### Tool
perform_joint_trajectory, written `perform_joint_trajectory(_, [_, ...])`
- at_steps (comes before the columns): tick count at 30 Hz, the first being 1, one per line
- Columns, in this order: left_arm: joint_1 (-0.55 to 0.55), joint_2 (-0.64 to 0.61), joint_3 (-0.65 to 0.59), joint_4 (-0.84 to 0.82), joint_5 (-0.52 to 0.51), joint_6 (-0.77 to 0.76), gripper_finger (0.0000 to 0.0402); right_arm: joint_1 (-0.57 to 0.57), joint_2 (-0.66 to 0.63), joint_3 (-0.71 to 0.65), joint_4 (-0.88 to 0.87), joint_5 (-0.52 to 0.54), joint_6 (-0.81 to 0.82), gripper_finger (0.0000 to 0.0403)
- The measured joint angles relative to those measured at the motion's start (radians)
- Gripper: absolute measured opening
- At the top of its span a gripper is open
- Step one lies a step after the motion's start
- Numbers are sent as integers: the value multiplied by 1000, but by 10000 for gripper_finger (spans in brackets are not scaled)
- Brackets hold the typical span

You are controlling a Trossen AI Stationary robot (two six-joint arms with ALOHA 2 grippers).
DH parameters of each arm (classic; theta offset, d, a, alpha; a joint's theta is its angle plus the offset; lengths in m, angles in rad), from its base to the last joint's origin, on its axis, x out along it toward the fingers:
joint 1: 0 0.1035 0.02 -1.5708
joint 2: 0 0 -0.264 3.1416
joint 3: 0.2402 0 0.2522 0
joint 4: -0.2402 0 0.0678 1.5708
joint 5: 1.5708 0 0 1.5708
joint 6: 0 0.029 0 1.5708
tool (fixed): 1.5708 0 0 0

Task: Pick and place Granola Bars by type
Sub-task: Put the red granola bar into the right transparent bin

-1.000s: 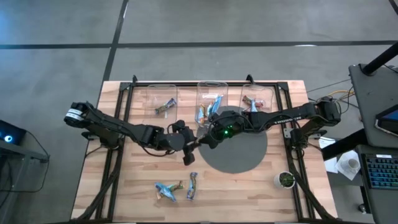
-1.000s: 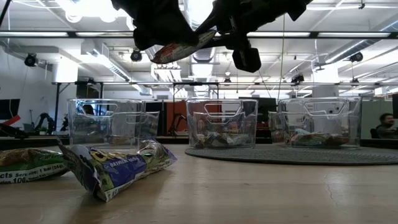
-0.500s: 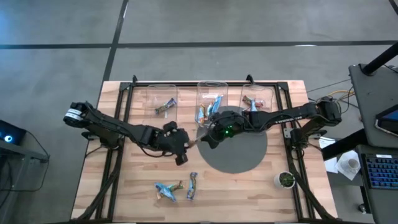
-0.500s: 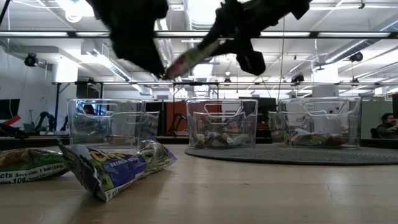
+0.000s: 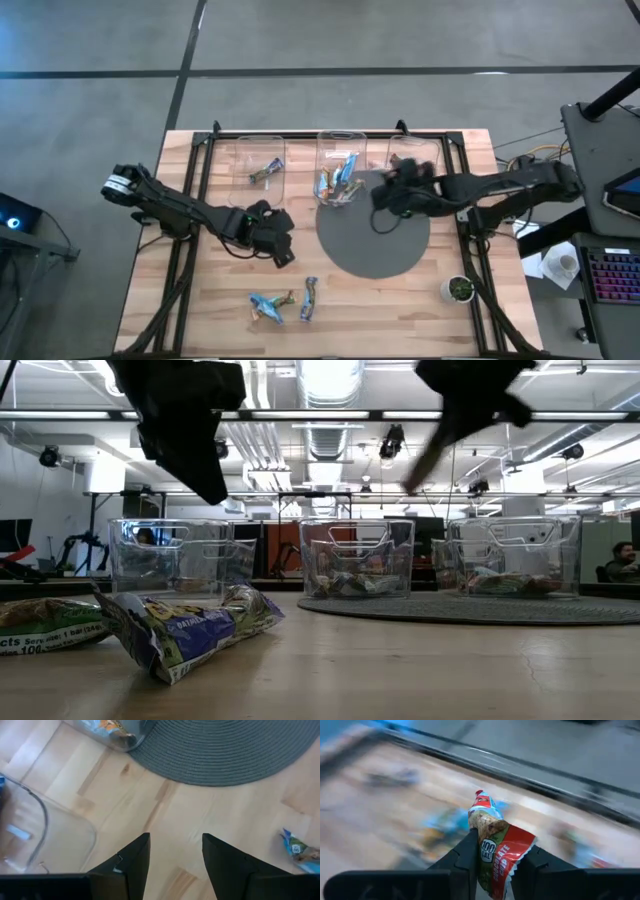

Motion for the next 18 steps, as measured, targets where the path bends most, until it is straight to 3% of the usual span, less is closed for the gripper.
perform_joint_trajectory(5, [-2,0,-15,27,-2,-21,163,-53,-44,0,-478,-11,270,72])
perform_joint_trajectory(8, [-2,0,-28,44,-1,-27,163,-64,-51,0,-650,-9,376,72])
perform_joint_trajectory(12, [-2,0,-36,74,-2,-28,163,-98,-50,-3,-648,-11,362,72])
perform_joint_trajectory(18, [-2,0,-40,107,-2,-28,163,-217,-49,-48,-498,-57,178,72])
